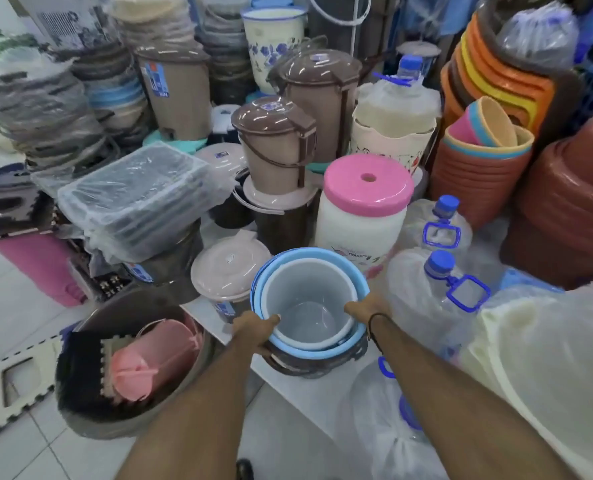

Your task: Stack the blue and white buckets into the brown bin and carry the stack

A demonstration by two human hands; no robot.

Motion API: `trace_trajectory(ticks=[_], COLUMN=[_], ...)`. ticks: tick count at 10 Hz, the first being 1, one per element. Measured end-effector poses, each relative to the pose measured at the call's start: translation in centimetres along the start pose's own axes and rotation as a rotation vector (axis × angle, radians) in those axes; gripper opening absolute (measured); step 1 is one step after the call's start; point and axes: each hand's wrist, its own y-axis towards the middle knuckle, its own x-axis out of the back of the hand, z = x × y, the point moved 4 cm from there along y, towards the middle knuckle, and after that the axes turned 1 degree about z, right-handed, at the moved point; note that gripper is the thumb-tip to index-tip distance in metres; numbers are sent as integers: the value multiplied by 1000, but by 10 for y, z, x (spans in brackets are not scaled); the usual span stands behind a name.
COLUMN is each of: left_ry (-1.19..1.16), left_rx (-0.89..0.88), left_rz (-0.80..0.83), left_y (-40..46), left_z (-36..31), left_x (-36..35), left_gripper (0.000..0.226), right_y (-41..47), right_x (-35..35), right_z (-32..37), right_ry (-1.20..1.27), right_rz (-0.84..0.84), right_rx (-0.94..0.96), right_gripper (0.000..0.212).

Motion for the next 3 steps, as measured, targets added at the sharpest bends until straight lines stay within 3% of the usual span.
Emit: trace_trajectory(ticks=[1, 2, 3], left_ry=[22, 375, 510], left_rx=[-19, -111, -239], left_rz=[-37, -68, -233], left_y=[-12, -14, -19], left_z=[-10, -41, -77], left_x=[0, 6, 23], left_gripper=[69, 78, 81], right_y=[11, 11, 2], right_x=[-8, 5, 32], right_z=[-13, -4, 27], right_ry=[-64, -167, -245], right_rz=[30, -20, -196], right_rx=[-27, -36, 55], right_gripper=[51, 61, 75])
